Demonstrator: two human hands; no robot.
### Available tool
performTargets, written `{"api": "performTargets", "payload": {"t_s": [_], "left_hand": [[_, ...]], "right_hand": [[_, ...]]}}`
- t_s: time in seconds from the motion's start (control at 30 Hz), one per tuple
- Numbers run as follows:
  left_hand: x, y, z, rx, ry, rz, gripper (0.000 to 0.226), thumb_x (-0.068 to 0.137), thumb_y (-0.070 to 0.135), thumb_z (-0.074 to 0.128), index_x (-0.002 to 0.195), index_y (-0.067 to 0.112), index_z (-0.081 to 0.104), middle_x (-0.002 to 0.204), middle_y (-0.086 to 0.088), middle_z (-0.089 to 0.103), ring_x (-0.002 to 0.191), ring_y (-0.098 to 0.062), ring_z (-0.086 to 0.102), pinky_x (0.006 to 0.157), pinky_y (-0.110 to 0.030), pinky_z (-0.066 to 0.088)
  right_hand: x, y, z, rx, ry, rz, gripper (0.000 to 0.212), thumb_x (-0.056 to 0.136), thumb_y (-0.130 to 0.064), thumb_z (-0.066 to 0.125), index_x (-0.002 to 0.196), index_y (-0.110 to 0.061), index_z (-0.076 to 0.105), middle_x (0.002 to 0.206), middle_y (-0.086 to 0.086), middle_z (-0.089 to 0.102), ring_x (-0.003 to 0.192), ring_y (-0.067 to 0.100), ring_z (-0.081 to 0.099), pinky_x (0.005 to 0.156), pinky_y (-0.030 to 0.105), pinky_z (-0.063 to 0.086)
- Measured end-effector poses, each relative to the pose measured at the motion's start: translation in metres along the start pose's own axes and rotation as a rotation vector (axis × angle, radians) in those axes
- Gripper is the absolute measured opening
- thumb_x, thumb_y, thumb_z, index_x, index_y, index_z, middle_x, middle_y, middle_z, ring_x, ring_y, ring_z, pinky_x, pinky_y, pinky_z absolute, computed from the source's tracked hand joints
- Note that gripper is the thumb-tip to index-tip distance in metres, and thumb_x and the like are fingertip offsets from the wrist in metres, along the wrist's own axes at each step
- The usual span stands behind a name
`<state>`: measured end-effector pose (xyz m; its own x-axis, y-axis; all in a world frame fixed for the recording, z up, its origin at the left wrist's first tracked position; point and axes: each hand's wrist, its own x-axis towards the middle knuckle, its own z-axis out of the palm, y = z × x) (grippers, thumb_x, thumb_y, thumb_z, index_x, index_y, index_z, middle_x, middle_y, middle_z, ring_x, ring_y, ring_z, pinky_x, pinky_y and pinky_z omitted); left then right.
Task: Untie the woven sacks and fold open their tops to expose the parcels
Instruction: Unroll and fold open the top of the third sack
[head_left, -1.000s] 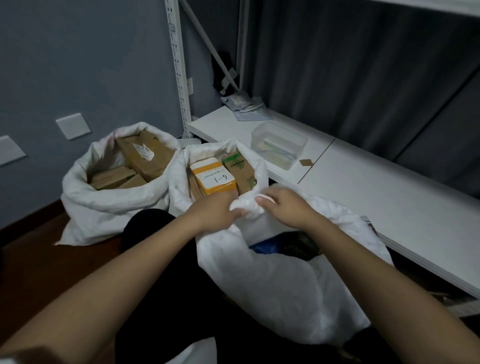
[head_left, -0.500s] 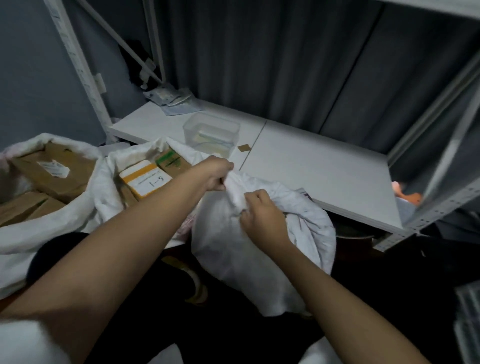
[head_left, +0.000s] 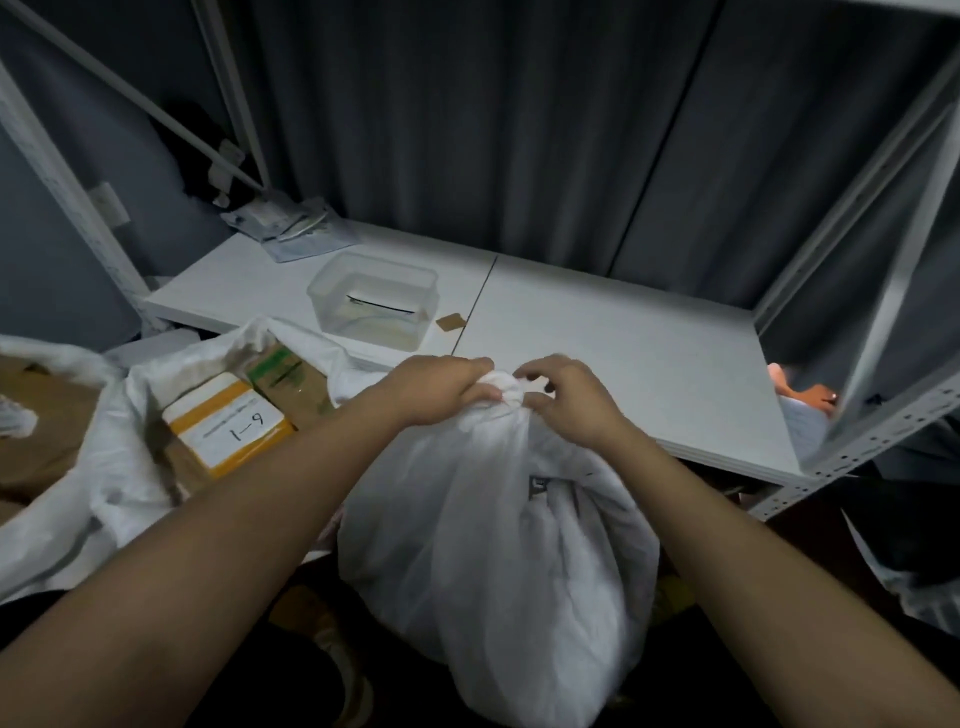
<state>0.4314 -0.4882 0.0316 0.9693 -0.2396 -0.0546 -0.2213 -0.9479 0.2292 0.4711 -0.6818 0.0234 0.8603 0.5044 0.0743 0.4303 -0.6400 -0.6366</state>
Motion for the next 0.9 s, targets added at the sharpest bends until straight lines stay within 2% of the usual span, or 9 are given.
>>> {"api": "performTargets", "payload": {"t_s": [0.1, 0.2, 0.3, 0.4, 0.5, 0.6, 0.7, 0.8, 0.9], "left_hand": [[0.021, -0.012, 0.013, 0.07, 0.101, -0.085, 0.037, 0.098, 0.05, 0.035, 0.102, 0.016, 0.048, 0.105, -0.009, 0.065, 0.095, -0.032, 0.059, 0.068, -0.032, 0.034], [0.034, -0.018, 0.024, 0.088, 0.106, -0.137, 0.041, 0.098, 0.05, 0.035, 0.11, 0.014, 0.05, 0.11, -0.012, 0.064, 0.099, -0.033, 0.06, 0.071, -0.033, 0.032], [0.035, -0.021, 0.03, 0.11, 0.118, -0.176, 0.039, 0.099, 0.047, 0.036, 0.11, 0.013, 0.049, 0.11, -0.014, 0.064, 0.1, -0.033, 0.06, 0.072, -0.033, 0.031], [0.029, -0.023, 0.026, 0.159, 0.151, -0.19, 0.038, 0.1, 0.045, 0.035, 0.11, 0.012, 0.049, 0.11, -0.015, 0.064, 0.098, -0.033, 0.06, 0.071, -0.032, 0.031], [0.024, -0.014, 0.021, 0.191, 0.165, -0.196, 0.038, 0.101, 0.044, 0.033, 0.113, 0.011, 0.049, 0.111, -0.015, 0.064, 0.1, -0.034, 0.06, 0.071, -0.032, 0.03], [0.022, -0.004, 0.022, 0.241, 0.186, -0.19, 0.038, 0.101, 0.042, 0.031, 0.115, 0.011, 0.048, 0.11, -0.014, 0.064, 0.1, -0.035, 0.06, 0.072, -0.032, 0.031], [0.017, 0.005, 0.027, 0.263, 0.17, -0.178, 0.039, 0.102, 0.042, 0.03, 0.116, 0.011, 0.048, 0.109, -0.013, 0.064, 0.099, -0.035, 0.061, 0.076, -0.035, 0.038], [0.01, 0.013, 0.026, 0.232, 0.165, -0.18, 0.041, 0.102, 0.043, 0.029, 0.116, 0.011, 0.048, 0.109, -0.013, 0.064, 0.1, -0.036, 0.06, 0.078, -0.036, 0.039], [0.001, 0.018, 0.024, 0.22, 0.171, -0.182, 0.041, 0.101, 0.044, 0.028, 0.116, 0.01, 0.048, 0.109, -0.014, 0.064, 0.1, -0.036, 0.06, 0.079, -0.036, 0.04]], "right_hand": [[-0.031, -0.008, 0.029, -0.092, 0.274, -0.167, 0.017, 0.086, -0.007, 0.057, 0.098, -0.013, 0.067, 0.093, 0.004, 0.058, 0.074, 0.015, 0.052, 0.068, 0.026, 0.039], [-0.062, -0.001, 0.064, -0.378, 0.0, -0.572, 0.023, 0.093, -0.024, 0.049, 0.092, -0.016, 0.07, 0.084, 0.003, 0.063, 0.076, 0.022, 0.056, 0.064, 0.036, 0.046], [-0.055, 0.031, 0.058, -0.717, -0.114, -0.669, 0.039, 0.088, -0.039, 0.04, 0.069, -0.024, 0.07, 0.074, -0.002, 0.061, 0.075, 0.024, 0.056, 0.061, 0.031, 0.039], [-0.033, 0.046, 0.026, -0.88, -0.434, -0.32, 0.06, 0.092, -0.051, 0.018, 0.102, -0.026, 0.071, 0.115, 0.0, 0.065, 0.115, 0.026, 0.051, 0.09, 0.037, 0.038], [-0.012, 0.037, 0.003, -0.826, -0.726, 0.144, 0.072, 0.094, -0.065, 0.007, 0.137, -0.025, 0.049, 0.152, 0.004, 0.036, 0.143, 0.023, 0.019, 0.11, 0.045, 0.014], [-0.024, 0.009, 0.027, -0.781, -0.661, 0.24, 0.098, 0.08, -0.084, 0.01, 0.137, -0.016, 0.05, 0.155, 0.011, 0.029, 0.145, 0.033, 0.011, 0.114, 0.055, 0.002], [-0.053, -0.012, 0.084, -0.583, -0.445, 0.395, 0.116, 0.072, -0.091, 0.022, 0.146, -0.002, 0.031, 0.158, 0.024, 0.006, 0.144, 0.04, -0.012, 0.113, 0.057, -0.013], [-0.061, -0.01, 0.127, -0.497, -0.11, 0.439, 0.11, 0.077, -0.084, 0.031, 0.144, 0.004, 0.031, 0.156, 0.029, 0.005, 0.145, 0.041, -0.009, 0.113, 0.054, -0.013], [-0.056, -0.015, 0.144, -0.477, -0.005, 0.487, 0.101, 0.081, -0.078, 0.037, 0.144, 0.0, 0.031, 0.156, 0.028, 0.009, 0.145, 0.043, -0.002, 0.113, 0.053, -0.013]]}}
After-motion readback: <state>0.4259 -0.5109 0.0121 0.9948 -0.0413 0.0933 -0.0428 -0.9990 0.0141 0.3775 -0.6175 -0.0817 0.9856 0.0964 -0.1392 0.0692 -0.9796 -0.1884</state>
